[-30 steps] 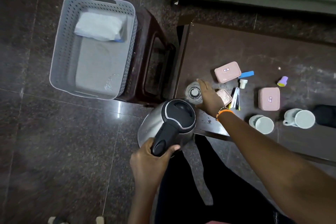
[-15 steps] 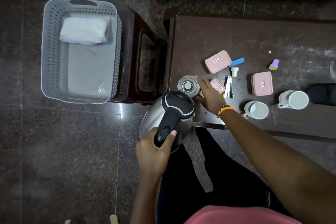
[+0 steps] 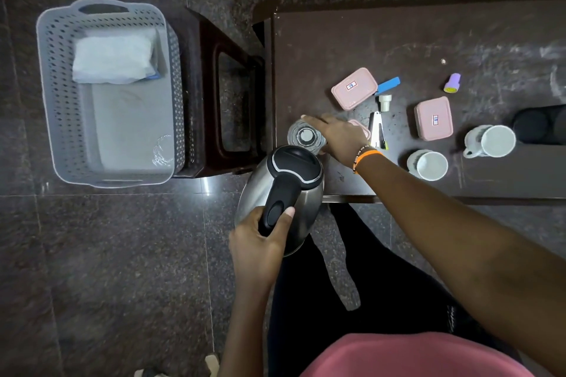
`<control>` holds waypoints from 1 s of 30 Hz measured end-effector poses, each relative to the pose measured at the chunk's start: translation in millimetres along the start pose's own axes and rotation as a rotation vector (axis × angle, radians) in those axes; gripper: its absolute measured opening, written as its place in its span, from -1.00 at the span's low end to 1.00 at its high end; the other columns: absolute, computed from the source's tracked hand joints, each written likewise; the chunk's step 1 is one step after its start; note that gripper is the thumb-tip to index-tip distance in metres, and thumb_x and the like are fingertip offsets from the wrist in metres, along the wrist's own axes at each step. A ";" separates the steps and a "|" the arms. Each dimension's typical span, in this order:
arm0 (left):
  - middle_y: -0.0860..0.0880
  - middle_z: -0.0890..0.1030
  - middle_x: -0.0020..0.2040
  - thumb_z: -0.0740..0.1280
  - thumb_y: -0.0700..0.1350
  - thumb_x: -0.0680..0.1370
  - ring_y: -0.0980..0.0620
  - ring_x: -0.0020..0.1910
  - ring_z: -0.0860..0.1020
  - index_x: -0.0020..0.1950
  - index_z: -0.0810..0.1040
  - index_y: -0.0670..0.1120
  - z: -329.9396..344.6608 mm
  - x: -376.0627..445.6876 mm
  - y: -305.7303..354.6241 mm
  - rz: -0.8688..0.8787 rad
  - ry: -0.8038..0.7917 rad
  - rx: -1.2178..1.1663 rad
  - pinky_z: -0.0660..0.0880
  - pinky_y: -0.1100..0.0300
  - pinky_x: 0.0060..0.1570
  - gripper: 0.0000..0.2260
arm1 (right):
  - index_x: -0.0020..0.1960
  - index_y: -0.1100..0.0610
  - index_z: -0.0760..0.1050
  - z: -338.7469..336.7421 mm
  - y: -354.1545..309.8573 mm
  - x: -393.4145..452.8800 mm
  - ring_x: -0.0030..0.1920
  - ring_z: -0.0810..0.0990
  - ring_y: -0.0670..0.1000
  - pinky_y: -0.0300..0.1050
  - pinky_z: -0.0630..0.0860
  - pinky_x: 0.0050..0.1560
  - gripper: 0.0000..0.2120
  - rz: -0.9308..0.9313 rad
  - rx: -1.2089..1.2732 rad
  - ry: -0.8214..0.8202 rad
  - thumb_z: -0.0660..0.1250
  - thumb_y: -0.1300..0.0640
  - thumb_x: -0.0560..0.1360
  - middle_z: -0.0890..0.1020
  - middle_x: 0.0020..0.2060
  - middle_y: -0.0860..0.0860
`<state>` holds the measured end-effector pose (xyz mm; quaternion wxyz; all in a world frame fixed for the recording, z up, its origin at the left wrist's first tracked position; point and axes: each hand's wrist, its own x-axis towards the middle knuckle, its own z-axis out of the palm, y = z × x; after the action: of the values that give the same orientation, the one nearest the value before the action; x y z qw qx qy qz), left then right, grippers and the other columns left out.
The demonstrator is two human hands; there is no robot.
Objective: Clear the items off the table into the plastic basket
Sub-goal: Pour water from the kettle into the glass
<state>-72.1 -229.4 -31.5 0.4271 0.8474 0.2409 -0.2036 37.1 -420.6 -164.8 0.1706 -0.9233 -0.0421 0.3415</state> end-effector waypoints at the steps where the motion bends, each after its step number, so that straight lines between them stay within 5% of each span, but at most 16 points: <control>1: 0.05 0.44 -0.54 0.43 0.02 0.42 0.17 -0.52 0.36 -0.44 0.44 -0.07 0.5 0.1 0.8 -0.005 -0.002 0.001 0.31 0.31 -0.47 -0.68 | 0.50 -0.12 0.08 -1.4 0.3 1.7 0.28 0.50 0.21 0.10 0.54 0.14 -0.24 -0.006 -0.012 -0.011 0.39 0.21 0.44 0.35 0.41 0.08; 13: 0.00 0.48 -0.52 0.35 0.18 0.36 0.02 -0.47 0.44 -0.43 0.44 -0.08 3.1 3.5 12.7 -0.053 -0.039 0.025 0.40 0.11 -0.36 -0.64 | 0.47 -0.12 0.16 0.0 -2.3 7.8 0.24 0.53 0.23 0.12 0.54 0.16 -0.29 0.038 0.048 -0.015 0.38 0.19 0.43 0.38 0.39 0.07; 21: -0.15 0.57 -0.43 0.40 0.09 0.43 -0.15 -0.35 0.56 -0.39 0.48 -0.16 3.2 7.3 18.4 -0.085 -0.017 0.049 0.48 0.00 -0.28 -0.63 | 0.46 -0.15 0.18 2.1 -0.8 7.6 0.27 0.51 0.22 0.12 0.50 0.19 -0.34 0.070 0.119 -0.015 0.35 0.08 0.44 0.34 0.44 0.10; 30: -0.22 0.55 -0.42 0.40 0.09 0.43 -0.02 -0.44 0.45 -0.41 0.44 -0.20 0.9 9.0 19.7 -0.092 -0.038 0.043 0.43 0.03 -0.34 -0.60 | 0.46 -0.14 0.19 1.7 -2.3 6.6 0.25 0.53 0.24 0.17 0.52 0.18 -0.33 0.072 0.142 -0.016 0.37 0.11 0.42 0.37 0.41 0.10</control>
<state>-53.5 -238.2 -24.6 0.4033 0.8404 0.2670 -0.2445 41.0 -416.7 -169.3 0.2227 -0.9071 0.0143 0.3568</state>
